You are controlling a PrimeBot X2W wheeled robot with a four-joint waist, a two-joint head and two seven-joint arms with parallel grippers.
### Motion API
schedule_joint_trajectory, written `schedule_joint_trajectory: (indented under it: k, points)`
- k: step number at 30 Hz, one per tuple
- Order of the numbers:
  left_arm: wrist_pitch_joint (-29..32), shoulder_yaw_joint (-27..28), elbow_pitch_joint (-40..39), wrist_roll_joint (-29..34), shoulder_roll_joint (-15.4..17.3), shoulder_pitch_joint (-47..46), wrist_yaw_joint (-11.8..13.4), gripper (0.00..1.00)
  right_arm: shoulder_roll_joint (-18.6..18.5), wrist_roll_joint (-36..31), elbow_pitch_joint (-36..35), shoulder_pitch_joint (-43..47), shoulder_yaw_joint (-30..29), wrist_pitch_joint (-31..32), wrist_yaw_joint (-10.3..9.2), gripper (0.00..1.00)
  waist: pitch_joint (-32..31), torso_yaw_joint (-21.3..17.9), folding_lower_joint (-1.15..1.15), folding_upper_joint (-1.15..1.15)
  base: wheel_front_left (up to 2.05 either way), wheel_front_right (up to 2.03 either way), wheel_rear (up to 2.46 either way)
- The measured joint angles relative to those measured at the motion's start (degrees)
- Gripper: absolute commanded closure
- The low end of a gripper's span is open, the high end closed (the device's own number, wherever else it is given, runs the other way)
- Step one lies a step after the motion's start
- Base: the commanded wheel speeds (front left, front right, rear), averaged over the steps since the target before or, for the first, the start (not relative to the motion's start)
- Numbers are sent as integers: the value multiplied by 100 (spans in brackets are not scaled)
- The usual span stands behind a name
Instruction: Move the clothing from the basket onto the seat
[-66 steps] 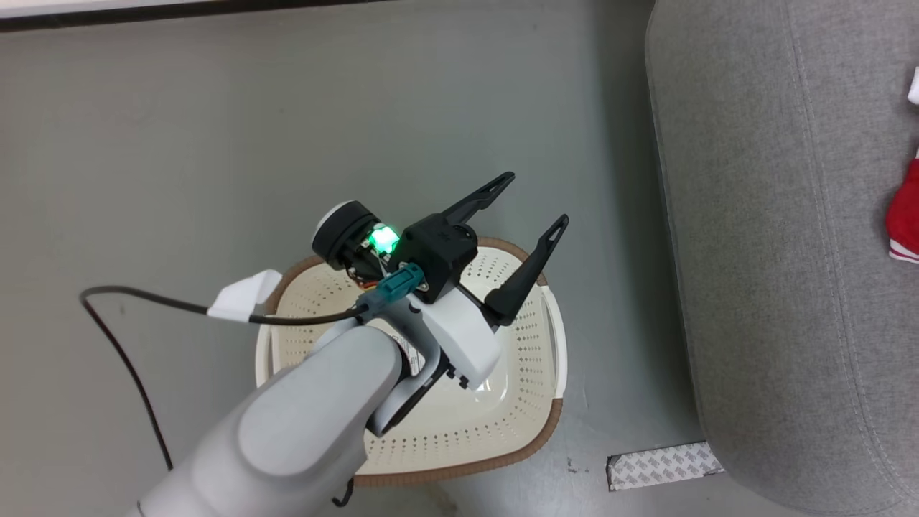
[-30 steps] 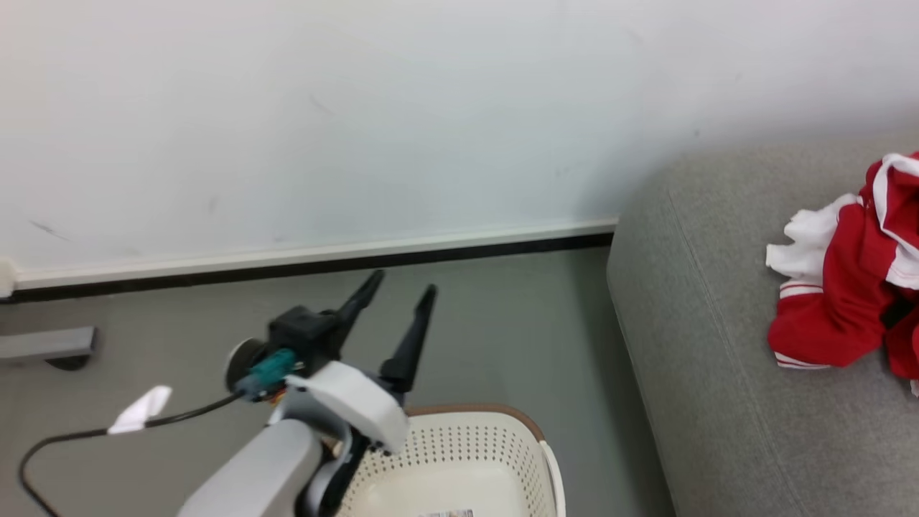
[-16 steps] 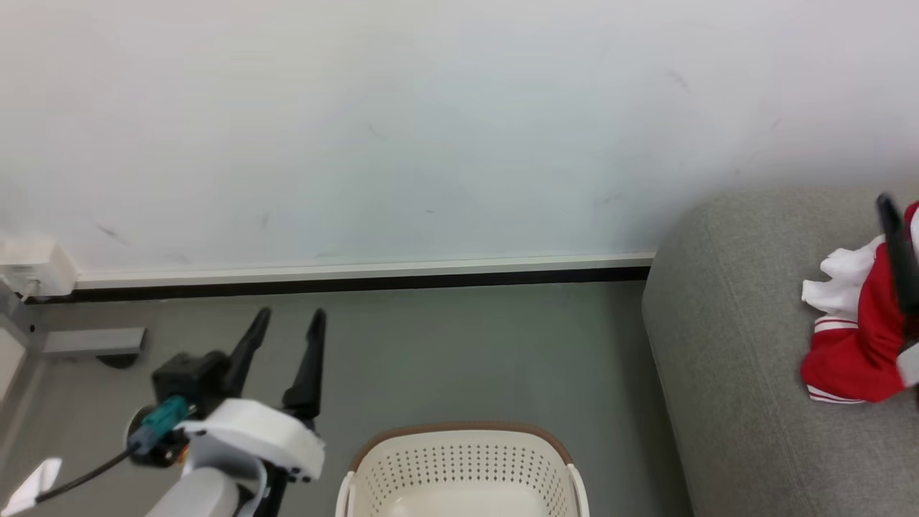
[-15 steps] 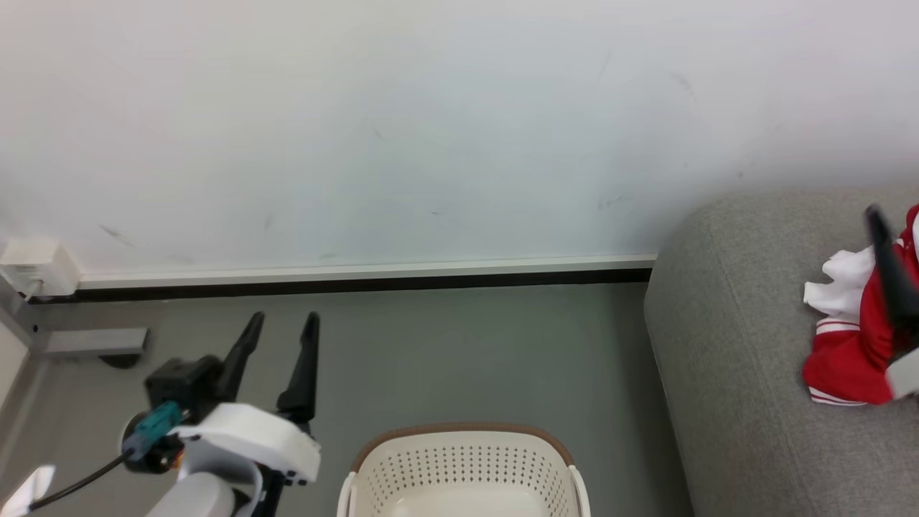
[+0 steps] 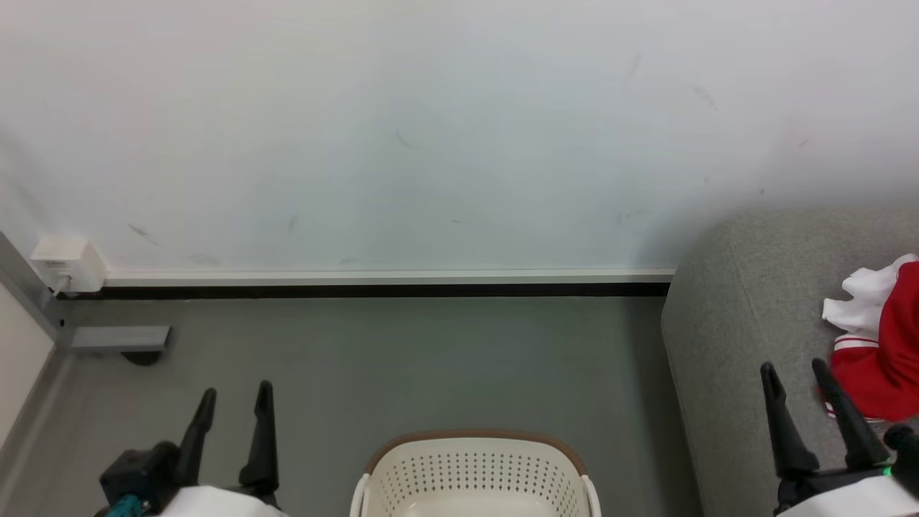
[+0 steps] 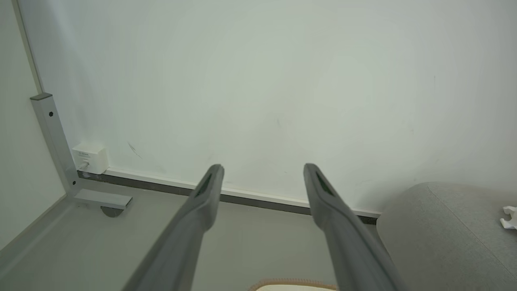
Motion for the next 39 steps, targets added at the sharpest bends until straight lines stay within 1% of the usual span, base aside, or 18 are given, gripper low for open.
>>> schedule_joint_trajectory:
  k: [1, 2, 5, 8, 11, 17, 25, 30, 39]
  points:
    - [0, 160, 74, 167, -140, 157, -84, 0, 189, -194, -44, 213, -111, 0, 0, 0, -28, 2, 0, 0, 0, 0, 0]
    - [0, 160, 74, 167, -140, 157, -84, 0, 189, -194, -44, 213, -111, 0, 0, 0, -28, 2, 0, 0, 0, 0, 0]
    - [0, 370, 190, 376, -326, 350, -213, 0, 428, -477, -191, 410, -244, -2, 0, 0, -71, -3, 0, 0, 0, 0, 0]
    - [0, 573, 271, 743, -471, 443, -282, 0, 642, -692, -268, 558, -278, -9, 0, 0, -102, -7, 0, 0, 0, 0, 0]
    - [1, 758, 379, 1025, -628, 546, -385, 0, 772, -795, -290, 642, -272, -9, 0, 0, -133, -20, 0, 0, 0, 0, 0]
    - [0, 1125, 535, 1394, -913, 628, -668, 0, 868, -845, -263, 757, -245, -10, 0, 0, -194, -12, 0, 0, 0, 0, 0]
    - [0, 1527, 643, 1745, -1170, 635, -936, 0, 893, -839, -202, 736, -160, -10, 0, 0, -212, -46, 0, 0, 0, 0, 0]
    - [0, 1688, 680, 1937, -1265, 634, -1069, 0, 872, -794, -171, 644, -144, -10, 0, 0, -208, -61, 0, 0, 0, 0, 0]
    - [0, 1912, 746, 2084, -1404, 632, -1263, 0, 877, -778, -164, 630, -121, -15, 0, 0, -218, -72, 0, 0, 0, 0, 0]
